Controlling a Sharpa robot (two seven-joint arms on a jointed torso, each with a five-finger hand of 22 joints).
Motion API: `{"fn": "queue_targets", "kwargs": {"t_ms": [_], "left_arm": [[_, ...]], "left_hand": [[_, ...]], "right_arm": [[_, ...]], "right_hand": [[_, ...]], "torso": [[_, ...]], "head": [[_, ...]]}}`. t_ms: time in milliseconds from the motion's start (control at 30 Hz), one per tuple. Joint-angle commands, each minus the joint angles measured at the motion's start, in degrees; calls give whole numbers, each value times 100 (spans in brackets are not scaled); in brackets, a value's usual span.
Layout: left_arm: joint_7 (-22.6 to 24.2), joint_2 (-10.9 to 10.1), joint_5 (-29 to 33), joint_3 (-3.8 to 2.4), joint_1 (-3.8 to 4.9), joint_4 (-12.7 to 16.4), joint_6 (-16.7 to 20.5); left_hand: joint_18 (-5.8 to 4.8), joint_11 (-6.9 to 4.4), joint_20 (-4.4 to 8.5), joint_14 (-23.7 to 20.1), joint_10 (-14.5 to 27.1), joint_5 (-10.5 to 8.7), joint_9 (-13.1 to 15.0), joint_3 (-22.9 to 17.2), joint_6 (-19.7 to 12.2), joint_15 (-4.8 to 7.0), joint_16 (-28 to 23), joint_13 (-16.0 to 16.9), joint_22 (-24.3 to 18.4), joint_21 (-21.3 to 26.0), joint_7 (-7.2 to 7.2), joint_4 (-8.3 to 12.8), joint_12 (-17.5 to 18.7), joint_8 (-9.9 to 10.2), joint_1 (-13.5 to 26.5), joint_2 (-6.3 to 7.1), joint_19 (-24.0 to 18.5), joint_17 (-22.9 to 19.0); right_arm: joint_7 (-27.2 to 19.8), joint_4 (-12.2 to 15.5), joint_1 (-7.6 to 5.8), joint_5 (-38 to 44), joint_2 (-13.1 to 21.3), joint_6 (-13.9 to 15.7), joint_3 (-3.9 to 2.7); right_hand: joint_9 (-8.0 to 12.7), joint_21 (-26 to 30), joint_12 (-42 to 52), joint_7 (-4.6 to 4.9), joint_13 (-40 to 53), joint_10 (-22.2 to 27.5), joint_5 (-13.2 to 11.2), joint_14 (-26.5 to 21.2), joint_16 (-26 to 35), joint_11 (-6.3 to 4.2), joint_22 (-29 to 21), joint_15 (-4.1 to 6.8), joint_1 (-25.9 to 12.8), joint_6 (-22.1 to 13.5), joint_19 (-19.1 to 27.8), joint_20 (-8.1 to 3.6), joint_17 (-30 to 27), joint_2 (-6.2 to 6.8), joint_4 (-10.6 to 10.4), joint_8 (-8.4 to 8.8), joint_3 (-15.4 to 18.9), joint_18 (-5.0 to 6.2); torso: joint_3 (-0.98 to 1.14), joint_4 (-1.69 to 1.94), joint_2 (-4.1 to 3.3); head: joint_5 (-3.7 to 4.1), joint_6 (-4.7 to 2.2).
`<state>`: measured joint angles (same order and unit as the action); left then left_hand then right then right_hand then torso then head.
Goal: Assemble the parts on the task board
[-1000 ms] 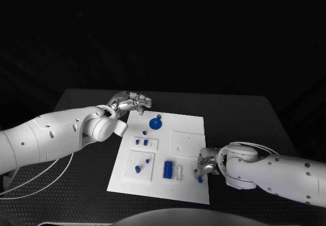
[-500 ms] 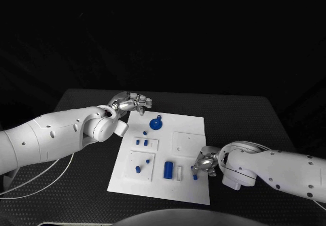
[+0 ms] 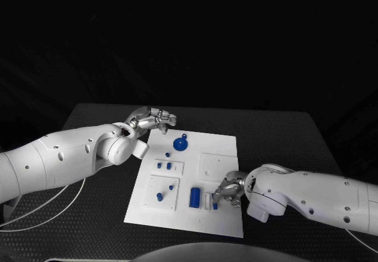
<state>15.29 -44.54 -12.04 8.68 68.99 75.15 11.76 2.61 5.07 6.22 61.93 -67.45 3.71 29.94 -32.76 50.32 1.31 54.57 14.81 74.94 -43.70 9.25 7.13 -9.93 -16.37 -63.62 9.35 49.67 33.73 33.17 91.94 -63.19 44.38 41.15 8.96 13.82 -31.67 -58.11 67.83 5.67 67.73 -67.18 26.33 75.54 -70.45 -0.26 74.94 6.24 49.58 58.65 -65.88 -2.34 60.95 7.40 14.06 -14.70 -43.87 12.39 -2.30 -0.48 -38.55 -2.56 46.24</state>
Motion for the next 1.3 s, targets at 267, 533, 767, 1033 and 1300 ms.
{"fn": "queue_targets", "kwargs": {"t_ms": [267,533,767,1033,1300], "left_arm": [[29,10,1,-3,6,17,-86],[22,15,0,-3,6,17,-104],[9,11,-9,-3,6,20,-115],[3,12,-13,-3,6,17,-123],[1,16,-13,-3,6,12,-128]], "left_hand": [[94,10,48,-2,31,-30,-6,1,-31,-23,-19,10,116,33,25,-33,-35,-17,42,1,11,7],[94,11,48,-2,32,-30,-7,2,-33,-24,-19,10,116,32,26,-36,-36,-18,44,2,11,8],[93,11,48,-3,35,-30,-7,3,-35,-24,-20,10,116,32,27,-41,-36,-19,46,2,11,9],[94,12,47,-4,38,-30,-8,4,-36,-25,-21,10,116,32,27,-43,-36,-20,46,4,10,9],[94,12,48,-5,41,-29,-9,4,-38,-25,-22,10,116,32,27,-44,-37,-21,45,4,9,10]], "right_arm": [[-138,-119,5,-318,-171,151,1],[-129,-219,6,-411,-291,-78,1],[-108,-247,7,-558,-311,-163,2],[-123,-227,7,-537,-328,-261,2],[-160,-196,13,-479,-351,-240,3]], "right_hand": [[46,0,18,10,18,-31,-471,11,33,-29,-15,36,-123,43,-46,-28,18,55,-75,4,154,261],[50,6,8,2,13,-15,-568,8,37,-39,-17,43,-198,66,-42,-30,23,50,-132,-12,238,261],[48,9,3,-8,13,-3,-588,5,39,-49,-17,50,-233,94,-34,-29,27,32,-150,-29,269,261],[46,10,-3,-14,10,6,-594,2,40,-55,-15,55,-249,112,-27,-27,29,24,-155,-40,283,261],[45,11,1,-21,16,5,-589,0,41,-62,-13,61,-241,125,-22,-28,31,9,-142,-49,284,261]], "torso": [[5,4,-2],[1,2,-2],[4,2,-2],[5,-2,-2],[4,0,-3]], "head": [[17,11],[-3,14],[-15,35],[-21,49],[-26,58]]}}
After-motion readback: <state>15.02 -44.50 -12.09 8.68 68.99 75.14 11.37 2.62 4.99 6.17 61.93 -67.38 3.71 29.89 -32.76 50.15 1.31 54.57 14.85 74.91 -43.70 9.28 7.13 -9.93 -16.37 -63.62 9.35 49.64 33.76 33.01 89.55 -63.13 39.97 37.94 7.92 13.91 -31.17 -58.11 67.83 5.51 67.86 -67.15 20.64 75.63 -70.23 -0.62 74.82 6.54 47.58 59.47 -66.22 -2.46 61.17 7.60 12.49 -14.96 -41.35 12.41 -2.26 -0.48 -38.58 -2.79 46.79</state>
